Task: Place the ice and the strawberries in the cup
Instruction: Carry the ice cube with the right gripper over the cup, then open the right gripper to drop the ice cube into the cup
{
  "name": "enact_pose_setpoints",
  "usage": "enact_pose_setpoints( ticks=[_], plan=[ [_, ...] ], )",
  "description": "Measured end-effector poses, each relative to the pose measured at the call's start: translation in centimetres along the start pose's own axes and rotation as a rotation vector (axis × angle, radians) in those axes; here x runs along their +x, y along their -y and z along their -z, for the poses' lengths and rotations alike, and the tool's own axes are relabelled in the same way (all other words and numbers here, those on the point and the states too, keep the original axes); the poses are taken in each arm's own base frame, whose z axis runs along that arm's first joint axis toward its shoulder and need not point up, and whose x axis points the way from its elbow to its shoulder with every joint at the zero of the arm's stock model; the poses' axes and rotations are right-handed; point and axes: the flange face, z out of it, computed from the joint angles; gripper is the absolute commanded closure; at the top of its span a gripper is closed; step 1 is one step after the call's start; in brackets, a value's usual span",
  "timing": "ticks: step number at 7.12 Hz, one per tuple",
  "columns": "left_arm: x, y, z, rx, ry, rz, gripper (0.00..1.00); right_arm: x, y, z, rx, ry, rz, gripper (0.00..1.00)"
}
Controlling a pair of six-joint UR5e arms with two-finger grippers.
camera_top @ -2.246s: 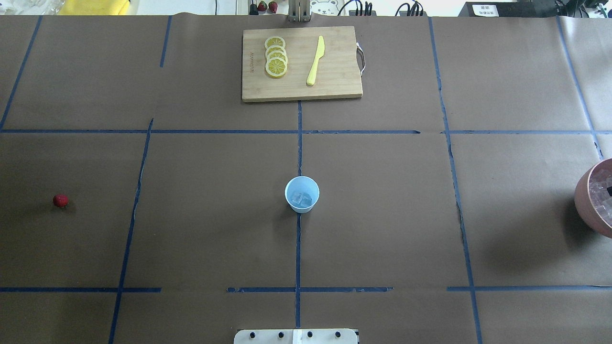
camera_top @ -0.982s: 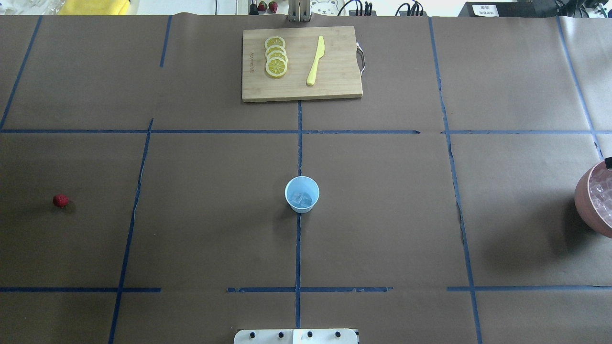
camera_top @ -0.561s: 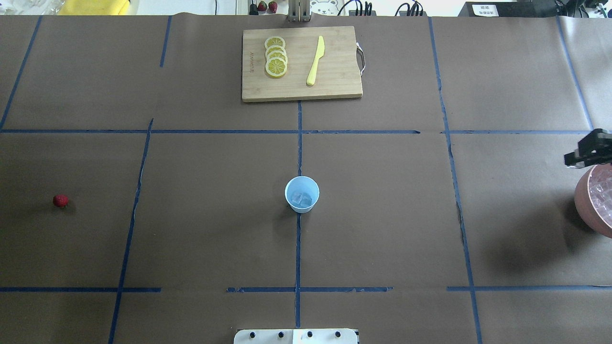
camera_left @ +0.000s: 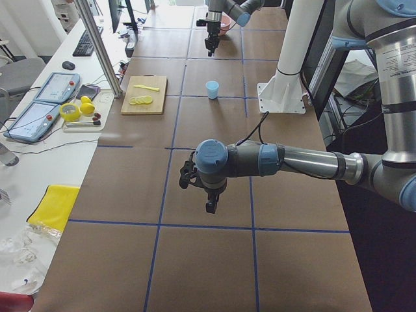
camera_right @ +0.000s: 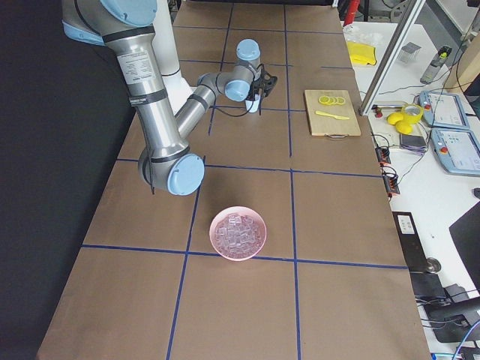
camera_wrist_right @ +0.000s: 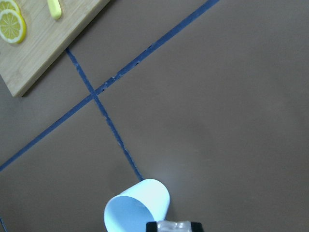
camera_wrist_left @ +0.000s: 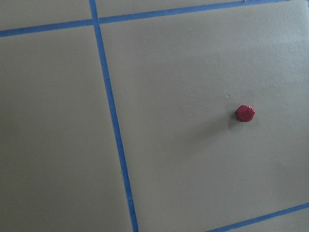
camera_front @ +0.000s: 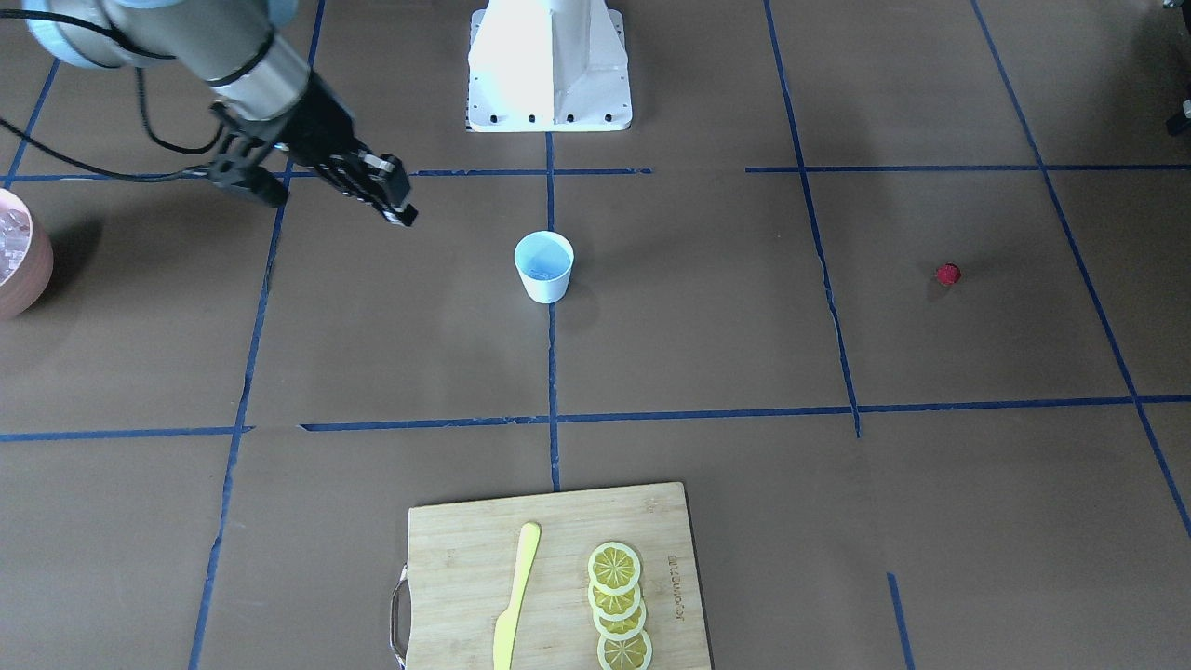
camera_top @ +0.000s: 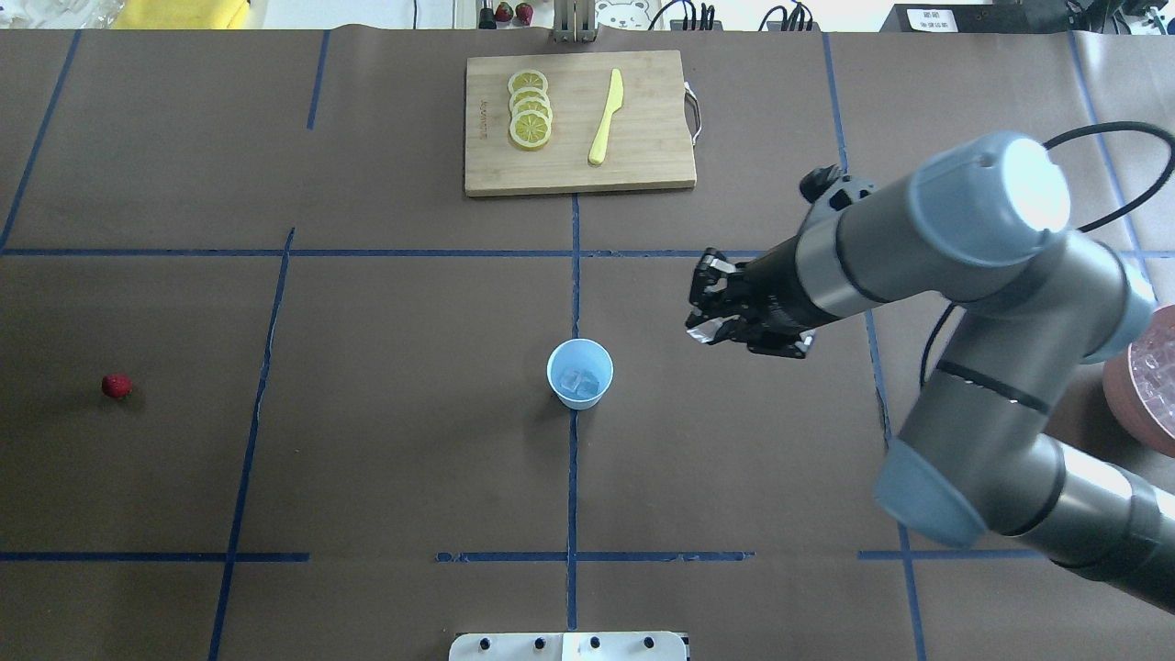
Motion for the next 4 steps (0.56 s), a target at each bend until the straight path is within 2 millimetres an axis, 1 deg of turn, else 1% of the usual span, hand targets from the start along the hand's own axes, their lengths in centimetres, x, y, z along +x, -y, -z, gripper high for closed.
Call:
enact_pose_setpoints(
  ticks=[1,2,3,4],
  plan=[
    [0.3,0.2,-0.2,-0.003,-0.009,-0.006,0.00,-3.2,-2.1,-2.7,0.036,-0.006,-0.039,1.00],
    [0.5,0.3,-0.3,-0.002,-0.026,-0.007,0.00,-5.6,-3.6,-5.1,0.065,-0.010,-0.065,1.00],
    [0.6,0.4,-0.4,-0.002,-0.037,-0.007,0.00,-6.8,-4.4,-6.5,0.078,-0.016,-0.076,1.00],
    [0.6,0.4,-0.5,-0.002,-0.042,-0.008,0.00,-7.1,-4.9,-7.5,0.088,-0.023,-0.079,1.00]
  ],
)
